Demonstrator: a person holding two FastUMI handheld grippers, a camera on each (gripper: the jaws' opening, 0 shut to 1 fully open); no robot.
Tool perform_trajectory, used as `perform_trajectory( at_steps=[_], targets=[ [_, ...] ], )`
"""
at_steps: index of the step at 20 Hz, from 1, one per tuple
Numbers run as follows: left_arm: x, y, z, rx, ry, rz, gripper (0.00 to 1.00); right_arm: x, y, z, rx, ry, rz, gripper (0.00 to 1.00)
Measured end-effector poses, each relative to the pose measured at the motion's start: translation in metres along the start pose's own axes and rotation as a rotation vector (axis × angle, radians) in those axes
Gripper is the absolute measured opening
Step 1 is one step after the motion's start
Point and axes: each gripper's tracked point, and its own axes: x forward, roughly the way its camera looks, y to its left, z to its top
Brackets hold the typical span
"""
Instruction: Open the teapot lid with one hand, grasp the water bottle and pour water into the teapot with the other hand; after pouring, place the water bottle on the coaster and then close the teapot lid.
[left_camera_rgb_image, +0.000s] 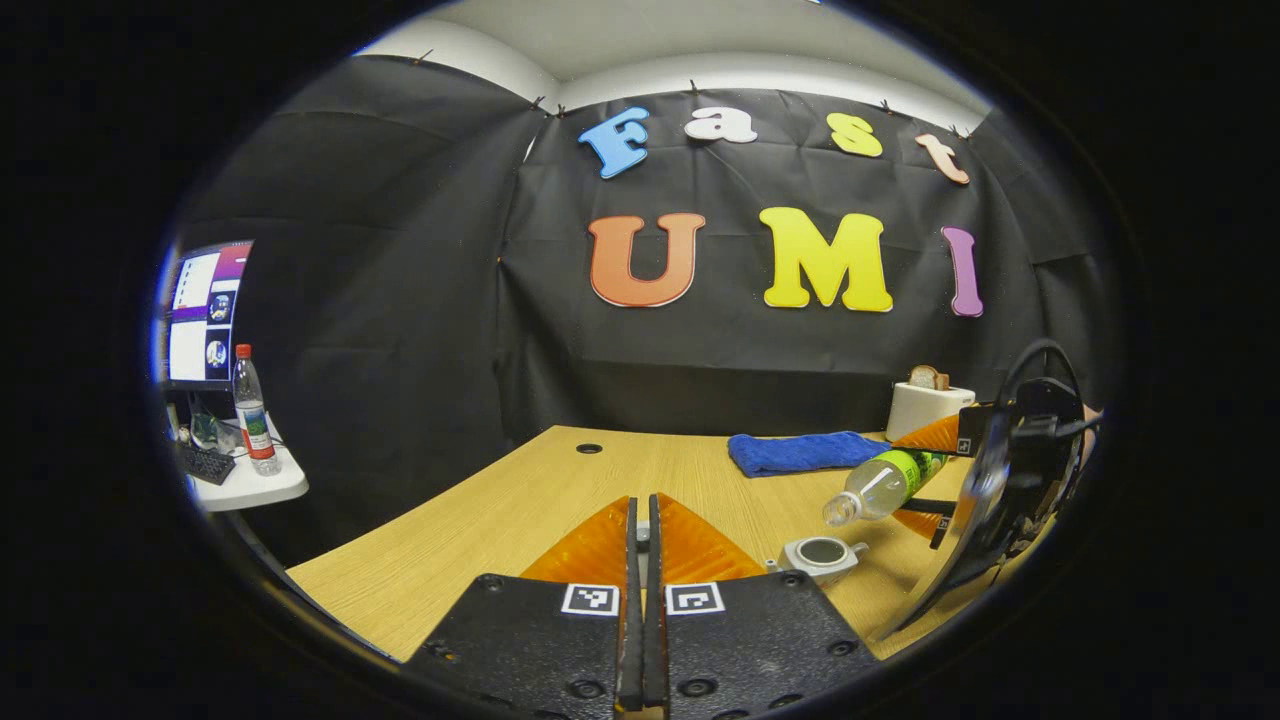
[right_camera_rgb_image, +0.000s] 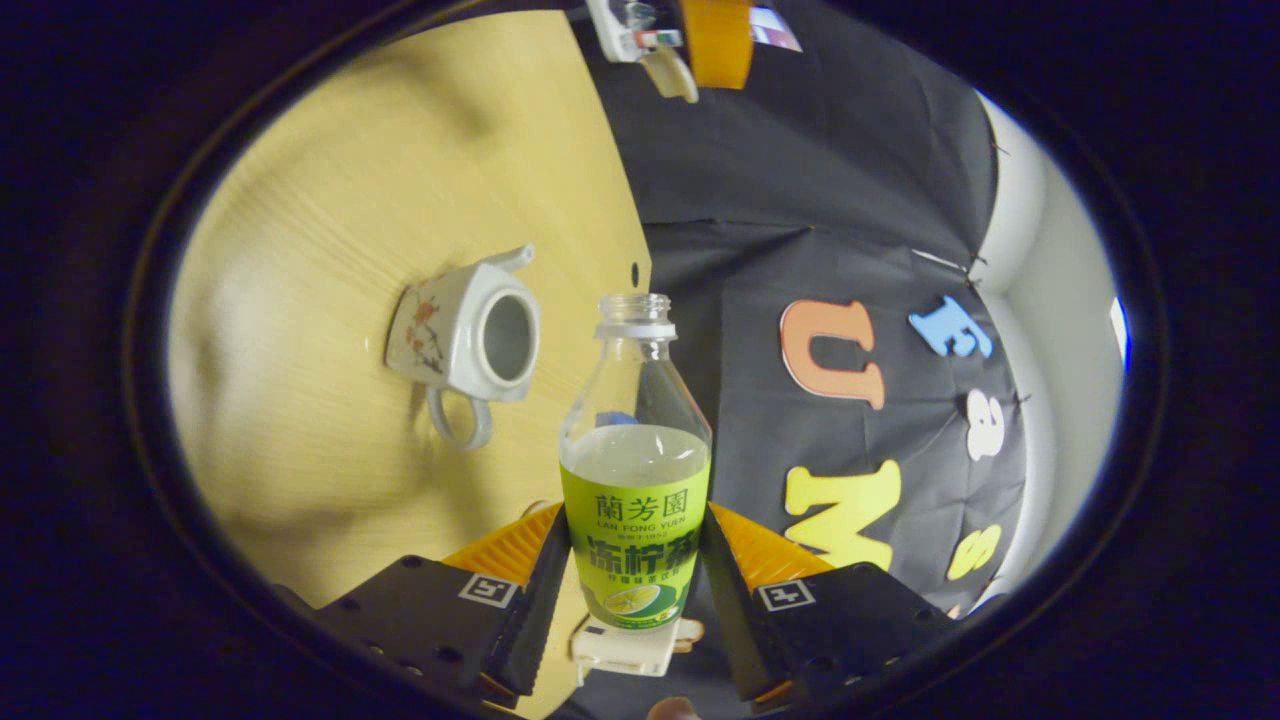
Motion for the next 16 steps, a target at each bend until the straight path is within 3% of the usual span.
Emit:
perform_trajectory(
  at_steps=[6,8,13,16],
  targets=[
    [-0.002,-0.019,0.007,0.019,-0.013,-0.034,0.03,0.003,-0.033,-0.016,0.541,-0.040,0.016,0.71],
    [-0.003,-0.028,0.010,0.032,-0.022,-0.047,0.03,0.009,-0.046,-0.025,0.771,-0.066,0.019,0.71],
    [0.000,-0.044,0.022,0.057,-0.028,-0.074,0.03,0.041,-0.063,-0.053,1.243,-0.114,0.037,0.71],
    [0.000,-0.047,0.027,0.057,-0.038,-0.074,0.03,0.070,-0.052,-0.070,1.426,-0.088,0.073,0.71]
  ],
)
